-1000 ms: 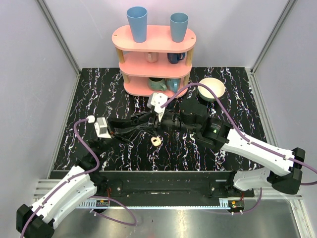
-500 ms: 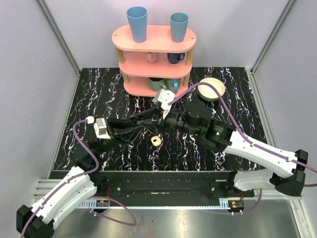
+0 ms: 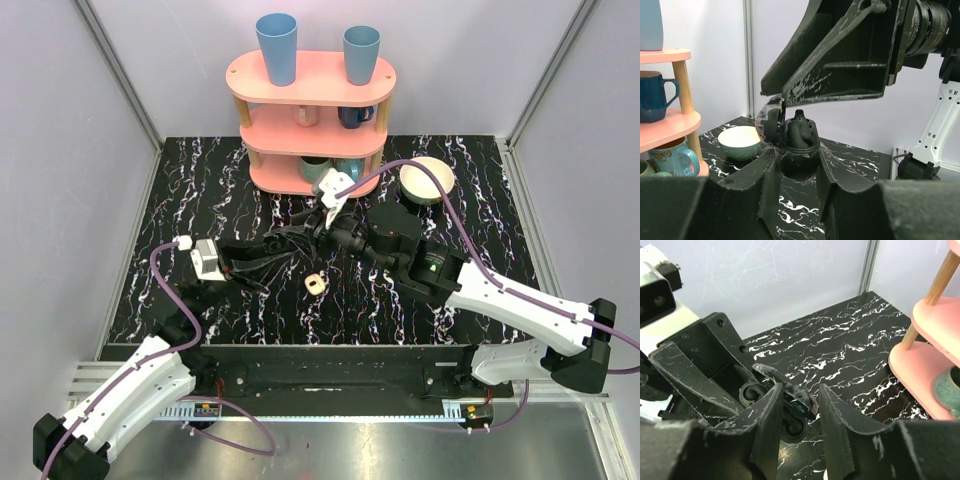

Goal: Insert the wireless bluetooth earbuds into the charging case
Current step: Close the charging case with the earbuds.

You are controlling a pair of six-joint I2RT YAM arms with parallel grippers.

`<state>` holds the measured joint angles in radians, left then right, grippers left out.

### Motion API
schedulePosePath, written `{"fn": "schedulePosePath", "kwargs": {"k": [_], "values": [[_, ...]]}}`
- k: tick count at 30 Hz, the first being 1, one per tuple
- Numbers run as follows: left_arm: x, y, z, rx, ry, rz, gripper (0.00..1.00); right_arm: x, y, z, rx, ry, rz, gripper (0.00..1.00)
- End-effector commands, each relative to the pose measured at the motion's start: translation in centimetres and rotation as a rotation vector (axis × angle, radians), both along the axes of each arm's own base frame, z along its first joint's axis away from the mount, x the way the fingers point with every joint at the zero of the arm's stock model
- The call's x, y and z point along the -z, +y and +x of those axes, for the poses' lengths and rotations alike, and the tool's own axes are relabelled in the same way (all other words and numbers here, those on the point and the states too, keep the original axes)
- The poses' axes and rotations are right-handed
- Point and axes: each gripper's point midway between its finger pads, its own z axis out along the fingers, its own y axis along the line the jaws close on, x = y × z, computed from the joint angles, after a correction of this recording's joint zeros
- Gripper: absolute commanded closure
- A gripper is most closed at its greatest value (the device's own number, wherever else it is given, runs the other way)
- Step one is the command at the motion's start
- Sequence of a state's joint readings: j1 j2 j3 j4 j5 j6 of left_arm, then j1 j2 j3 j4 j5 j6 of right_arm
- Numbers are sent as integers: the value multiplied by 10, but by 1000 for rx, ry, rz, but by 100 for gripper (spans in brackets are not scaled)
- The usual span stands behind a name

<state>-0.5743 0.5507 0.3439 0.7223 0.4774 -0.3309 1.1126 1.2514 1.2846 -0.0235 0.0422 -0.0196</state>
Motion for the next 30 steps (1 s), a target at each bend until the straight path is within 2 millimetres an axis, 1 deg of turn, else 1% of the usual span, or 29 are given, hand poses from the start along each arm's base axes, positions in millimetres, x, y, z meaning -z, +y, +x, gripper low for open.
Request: {"fn": "schedulePosePath", "kwargs": {"k": [1,3,7,8,11,12,14,16,19,21,25,29,30], "values": [[-19,3,-3,-12,-67,-19,100,-9,3,-4,-22,0,5,59],[-18,2,-1,-18,-56,-15,100,-7,4,-6,-36,-1,-3,59],[-17,0,-1,-7,-59,1,100,0,4,-5,-29,5,-21,59],[-16,0,-1,-8,-57,5,100,-1,2,-3,-20,3,-18,59],[-10,-1,1,-13,-47,28,100,-13,-8,1,27,-13,20,57],[-7,-1,1,-15,-43,37,100,-21,-14,2,49,-27,45,56],[-2,-1,2,-21,-39,59,100,-25,-20,7,86,-33,58,55],[3,-1,0,-20,-41,80,100,-28,-21,11,112,-36,61,55],[4,0,-3,-14,-54,90,100,-21,-18,20,154,-12,38,55],[4,0,-4,-12,-60,89,100,-12,-15,25,173,13,8,55],[3,-1,-5,-1,-59,96,100,-1,-9,26,169,58,-5,55],[1,-1,-6,-3,-64,89,100,1,-9,28,171,81,-3,54],[1,-1,-6,-2,-64,87,100,-1,-11,32,182,91,8,53]]}}
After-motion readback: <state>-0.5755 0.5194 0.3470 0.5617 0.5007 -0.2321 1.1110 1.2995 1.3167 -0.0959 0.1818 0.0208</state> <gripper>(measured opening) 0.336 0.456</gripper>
